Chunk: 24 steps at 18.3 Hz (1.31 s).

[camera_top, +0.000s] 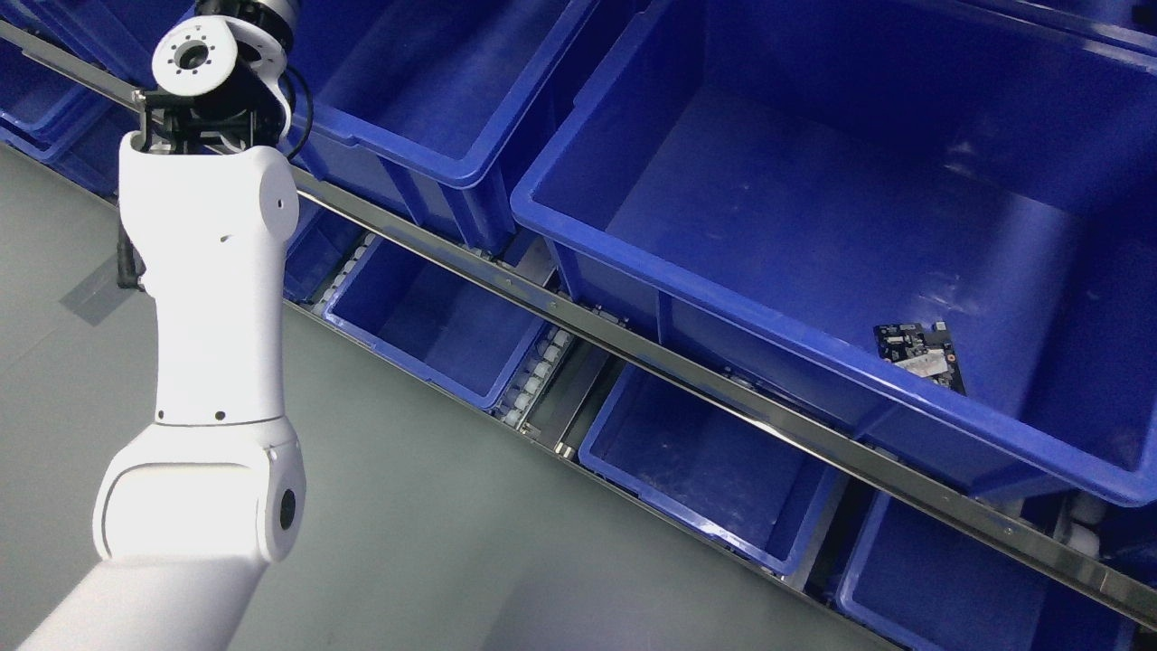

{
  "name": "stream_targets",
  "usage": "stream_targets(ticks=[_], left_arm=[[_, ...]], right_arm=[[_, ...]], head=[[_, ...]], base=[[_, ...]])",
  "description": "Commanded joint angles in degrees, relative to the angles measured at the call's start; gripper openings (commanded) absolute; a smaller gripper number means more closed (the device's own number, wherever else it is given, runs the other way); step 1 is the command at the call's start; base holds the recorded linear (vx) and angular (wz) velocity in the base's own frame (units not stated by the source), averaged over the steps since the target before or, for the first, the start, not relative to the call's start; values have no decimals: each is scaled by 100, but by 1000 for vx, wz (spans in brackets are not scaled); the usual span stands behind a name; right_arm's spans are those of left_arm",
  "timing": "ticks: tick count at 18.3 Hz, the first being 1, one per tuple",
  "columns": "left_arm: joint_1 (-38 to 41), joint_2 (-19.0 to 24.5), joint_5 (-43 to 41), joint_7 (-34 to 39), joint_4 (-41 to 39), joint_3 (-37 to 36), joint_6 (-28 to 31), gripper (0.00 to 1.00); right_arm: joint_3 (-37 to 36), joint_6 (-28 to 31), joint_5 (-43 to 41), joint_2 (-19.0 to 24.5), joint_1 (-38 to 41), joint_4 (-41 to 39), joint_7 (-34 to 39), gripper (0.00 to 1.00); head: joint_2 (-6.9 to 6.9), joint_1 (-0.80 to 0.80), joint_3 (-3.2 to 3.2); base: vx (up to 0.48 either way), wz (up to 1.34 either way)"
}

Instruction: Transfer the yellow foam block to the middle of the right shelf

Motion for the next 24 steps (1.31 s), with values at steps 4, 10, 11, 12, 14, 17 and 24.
stream_targets(ticks=[4,10,11,12,14,17,24], left_arm=[[-264,100,-1,-191,1472,-975,-26,100],[-63,100,17,-191,87,-529,-202,100],[8,100,95,-191,-274,-370,-281,100],[104,100,288,-199,-678,-264,-360,100],[559,100,631,-199,-1599,-18,-422,100],[1517,100,632,-208,-2796,97,-422,100],[3066,100,641,-806,-3116,-43,-1819,100]], right_arm=[[1,3,18,-100,8,-100,4,100],[2,3,26,-100,8,-100,4,100],[2,3,18,-100,8,-100,4,100],[2,3,18,-100,8,-100,4,100],[2,3,18,-100,8,-100,4,100],[2,3,18,-100,8,-100,4,100],[2,3,18,-100,8,-100,4,100]], head=[[1,0,0],[1,0,0],[1,0,0],[1,0,0],[1,0,0],[1,0,0],[2,0,0]], base=[[74,26],[82,45],[60,47],[60,47],[44,21],[44,8],[16,4]])
